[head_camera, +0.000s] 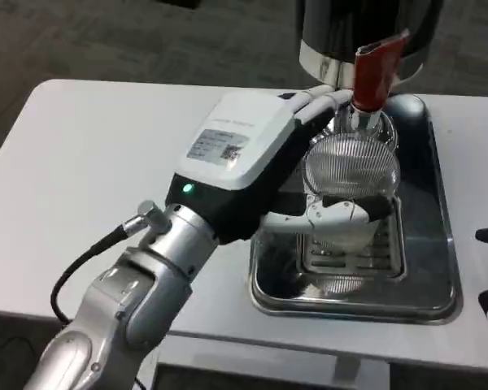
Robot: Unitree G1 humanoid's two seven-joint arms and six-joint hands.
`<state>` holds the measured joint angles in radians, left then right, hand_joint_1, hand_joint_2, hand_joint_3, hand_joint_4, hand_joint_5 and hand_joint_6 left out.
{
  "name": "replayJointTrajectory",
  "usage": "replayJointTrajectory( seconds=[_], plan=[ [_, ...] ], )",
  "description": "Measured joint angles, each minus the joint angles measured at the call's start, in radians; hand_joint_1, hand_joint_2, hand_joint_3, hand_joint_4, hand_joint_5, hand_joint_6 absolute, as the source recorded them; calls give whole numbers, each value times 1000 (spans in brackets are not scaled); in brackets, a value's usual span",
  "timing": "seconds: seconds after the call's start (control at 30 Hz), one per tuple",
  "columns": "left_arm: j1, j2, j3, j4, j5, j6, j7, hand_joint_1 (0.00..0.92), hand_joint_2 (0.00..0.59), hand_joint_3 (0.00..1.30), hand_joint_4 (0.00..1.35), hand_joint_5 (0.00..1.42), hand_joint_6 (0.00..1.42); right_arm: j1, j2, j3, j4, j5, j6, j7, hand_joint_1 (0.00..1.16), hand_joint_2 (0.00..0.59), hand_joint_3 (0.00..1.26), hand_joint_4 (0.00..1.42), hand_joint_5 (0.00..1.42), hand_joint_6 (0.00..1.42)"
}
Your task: Grasp the cup under the faucet to collect the drink, then remove the cup.
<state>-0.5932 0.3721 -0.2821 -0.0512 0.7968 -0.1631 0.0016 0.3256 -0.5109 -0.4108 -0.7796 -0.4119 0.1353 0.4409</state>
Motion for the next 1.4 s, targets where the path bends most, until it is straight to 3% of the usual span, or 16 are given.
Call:
replayJointTrajectory(
  seconds=[0.3, 0.57, 0.67, 0.8, 1.0, 1.1, 1.4],
  plan=[
    [104, 37, 88, -126, -45, 9, -25, 113, 118, 279, 260, 522, 826, -12, -4, 5, 2, 5, 5, 0, 371, 485, 171, 20, 31, 112],
    [230, 62, 238, -379, -155, 20, -74, 107, 137, 369, 394, 575, 869, -25, -5, 18, 2, 5, 19, 0, 371, 485, 196, 31, 39, 113],
    [239, 63, 281, -445, -211, 21, -101, 94, 146, 386, 419, 579, 809, -29, -5, 23, 2, 5, 25, 0, 371, 485, 196, 32, 42, 113],
    [219, 65, 346, -513, -325, 24, -142, 72, 152, 406, 432, 531, 571, -33, -5, 28, 2, 5, 33, 0, 371, 485, 197, 43, 49, 113],
    [102, 93, 364, -525, -484, 29, -222, 29, 154, 338, 354, 449, 404, -43, -5, 32, 1, 5, 39, 0, 371, 485, 200, 44, 50, 113],
    [4, 93, 361, -515, -616, 35, -275, 5, 154, 298, 314, 420, 392, -44, -5, 35, -1, 4, 39, 0, 371, 485, 203, 47, 50, 113],
    [-90, 72, 311, -399, -772, 119, -363, 0, 149, 231, 224, 353, 346, -31, -5, 33, -13, 5, 39, 0, 381, 478, 212, 57, 50, 113]
  ],
)
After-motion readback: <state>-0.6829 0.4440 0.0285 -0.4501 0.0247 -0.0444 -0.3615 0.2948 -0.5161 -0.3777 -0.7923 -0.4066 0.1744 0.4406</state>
